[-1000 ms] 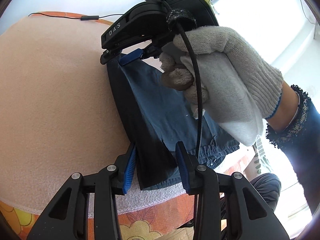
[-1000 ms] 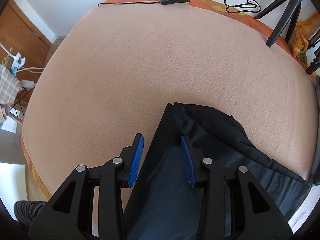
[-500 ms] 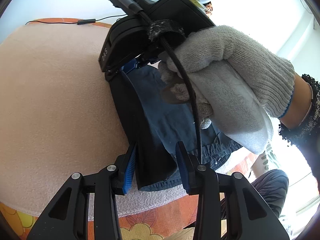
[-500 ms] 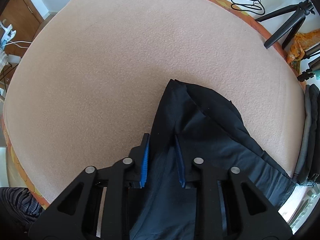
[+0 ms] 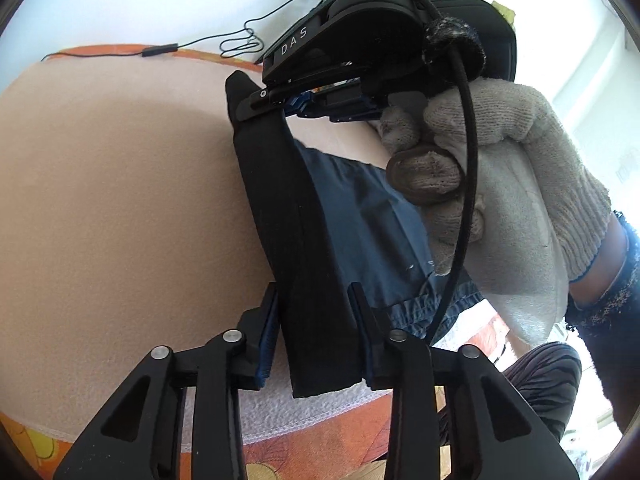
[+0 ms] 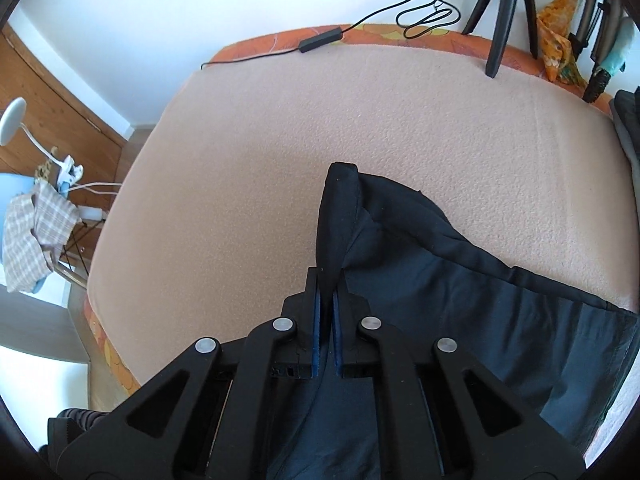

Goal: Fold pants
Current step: 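Lift the folded trousers with the left tool while the right tool grasps them too, then carry the folded trousers with both tools toward the stack of folded clothes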

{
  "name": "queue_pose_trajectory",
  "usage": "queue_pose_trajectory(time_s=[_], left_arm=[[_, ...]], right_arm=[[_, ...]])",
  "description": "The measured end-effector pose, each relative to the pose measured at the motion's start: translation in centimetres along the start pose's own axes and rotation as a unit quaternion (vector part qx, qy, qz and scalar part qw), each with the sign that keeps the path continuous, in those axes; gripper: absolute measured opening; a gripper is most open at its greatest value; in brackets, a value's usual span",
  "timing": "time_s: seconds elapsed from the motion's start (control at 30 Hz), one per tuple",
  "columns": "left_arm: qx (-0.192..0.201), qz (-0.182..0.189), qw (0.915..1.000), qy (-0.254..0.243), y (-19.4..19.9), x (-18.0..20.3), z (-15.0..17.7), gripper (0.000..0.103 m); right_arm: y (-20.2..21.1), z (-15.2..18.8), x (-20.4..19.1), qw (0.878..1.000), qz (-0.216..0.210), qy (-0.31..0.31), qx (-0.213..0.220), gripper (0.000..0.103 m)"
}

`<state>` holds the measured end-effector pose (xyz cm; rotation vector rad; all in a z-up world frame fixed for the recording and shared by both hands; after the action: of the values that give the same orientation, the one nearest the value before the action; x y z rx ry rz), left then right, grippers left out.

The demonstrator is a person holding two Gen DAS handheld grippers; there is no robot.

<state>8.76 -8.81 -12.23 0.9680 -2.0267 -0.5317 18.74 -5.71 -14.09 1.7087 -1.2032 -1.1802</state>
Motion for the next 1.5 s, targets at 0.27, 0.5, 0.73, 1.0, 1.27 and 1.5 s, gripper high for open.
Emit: queue_pose_trajectory(time_s=[0.27,0.5,0.73,1.0,1.27,1.5], left_arm=[[0.016,0.035,0.9983,-0.043,-0.3,4.4,-1.0,0.016],[0.019,0.069,0.9942,-0.080,-0.3,7.7,-1.9,0.016],[0.007,0.088,0.9886,-0.122,-2.3,11.2,-2.3,0.015],[-0.018,0.107,0.9822,-0.153,-6.7,15.1,-2.8,0.015],[-0.046,0.113,0.9792,-0.162,-10.2,17.2,-2.4,0.015],[-0.076,0.112,0.9767,-0.167,-12.2,18.2,-1.8,0.033]], right_arm=[[4.9,-0.9,4.0,0.996,-0.037,-0.045,0.072,0.005],[9.9,-0.1,7.7,0.988,-0.049,-0.076,0.123,0.005],[12.9,1.4,13.0,0.981,-0.042,-0.117,0.152,0.005],[14.2,3.2,18.7,0.976,-0.030,-0.140,0.166,0.005],[12.9,4.4,24.3,0.976,-0.025,-0.158,0.148,0.005],[10.7,4.8,26.2,0.983,-0.012,-0.141,0.120,0.005]])
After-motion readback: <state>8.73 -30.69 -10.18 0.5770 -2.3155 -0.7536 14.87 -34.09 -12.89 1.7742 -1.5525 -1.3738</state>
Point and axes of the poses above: each gripper's, at about its wrist camera, not at the fingertips, and y roughly against the way its jaws point, x to its right, z to its underside, the point moved 6 cm from there along -y, roughly the way its jaws point, and after that the axes turned 1 degree about -x, right-handed, at the moved point
